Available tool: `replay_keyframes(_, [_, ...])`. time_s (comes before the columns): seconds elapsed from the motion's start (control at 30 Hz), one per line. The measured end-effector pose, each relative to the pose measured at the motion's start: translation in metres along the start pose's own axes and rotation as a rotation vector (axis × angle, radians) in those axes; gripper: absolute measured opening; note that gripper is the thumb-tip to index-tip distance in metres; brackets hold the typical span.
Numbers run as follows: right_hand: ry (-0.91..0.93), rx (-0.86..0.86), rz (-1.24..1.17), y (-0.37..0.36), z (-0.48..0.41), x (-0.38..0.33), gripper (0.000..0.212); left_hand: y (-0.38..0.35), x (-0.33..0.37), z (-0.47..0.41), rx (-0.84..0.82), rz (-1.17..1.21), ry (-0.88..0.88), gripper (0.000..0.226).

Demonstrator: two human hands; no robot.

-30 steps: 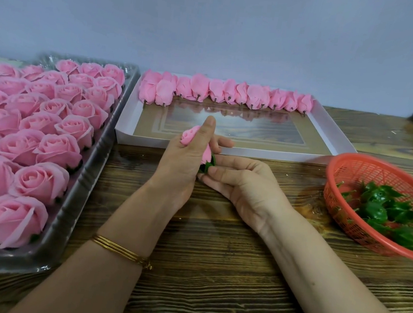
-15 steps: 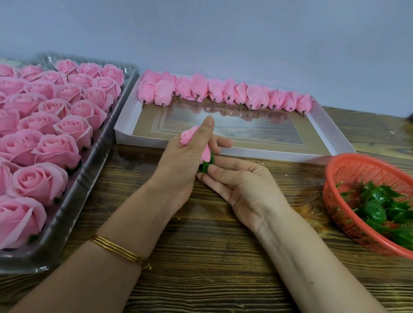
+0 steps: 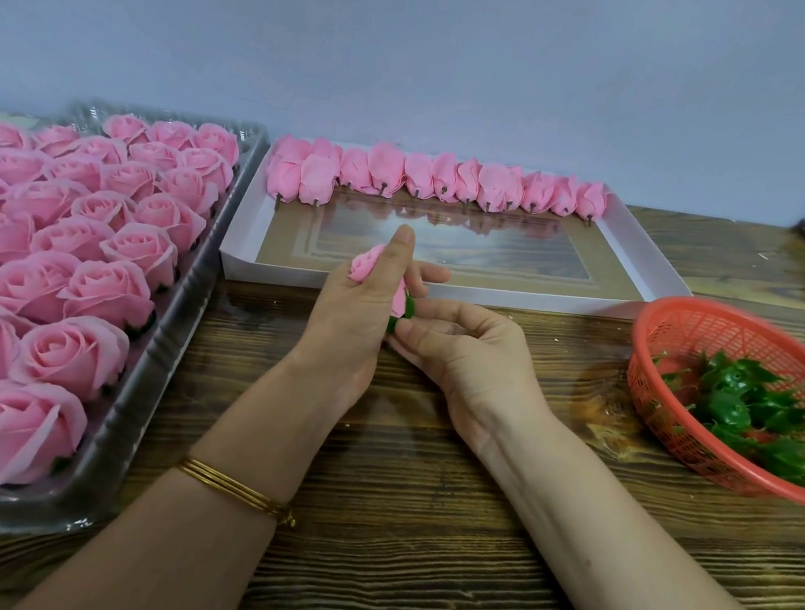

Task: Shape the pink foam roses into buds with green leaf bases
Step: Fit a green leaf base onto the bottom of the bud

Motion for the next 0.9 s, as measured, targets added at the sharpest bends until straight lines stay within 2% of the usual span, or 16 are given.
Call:
replay_keyframes(0.17, [-0.101,-0.055,-0.064,-0.0036,0.0001,0.0001,0.03,0.0014,0.0006,0.0,0.001,0.02,0.028,0.048])
replay_keyframes(0.3, [-0.186,-0.095,-0.072,-0.0032,-0.0009,-0.0005,0.025,0.0007,0.0001,0.0,-0.011,0.038,0.061,0.046])
replay_keyframes(0.4, [-0.189,-0.102,-0.06,-0.0021,-0.001,0.0001,0.022,-0.0001,-0.0007,0.0007,-0.015,0.038,0.068,0.046])
replay_keyframes(0.6, [-0.185,-0.101,-0.055,-0.0009,-0.002,0.0017,0.028,0.001,-0.0017,0.0006,0.005,0.03,0.076,0.045])
replay_keyframes(0.9, [-0.109,-0.133,-0.054,-0.003,-0.0021,0.0005,0.026,0.0009,-0.0009,0.0035,0.039,0.0,0.084,0.038])
Point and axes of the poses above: each hand's wrist, its own z-axis away from the middle knuckle, its own y-axis out of the back of the hand, x = y × z, the point moved 6 cm from there along -z, towards the middle knuckle, and after that the axes turned 15 degrees about x, right-handed, at the moved point
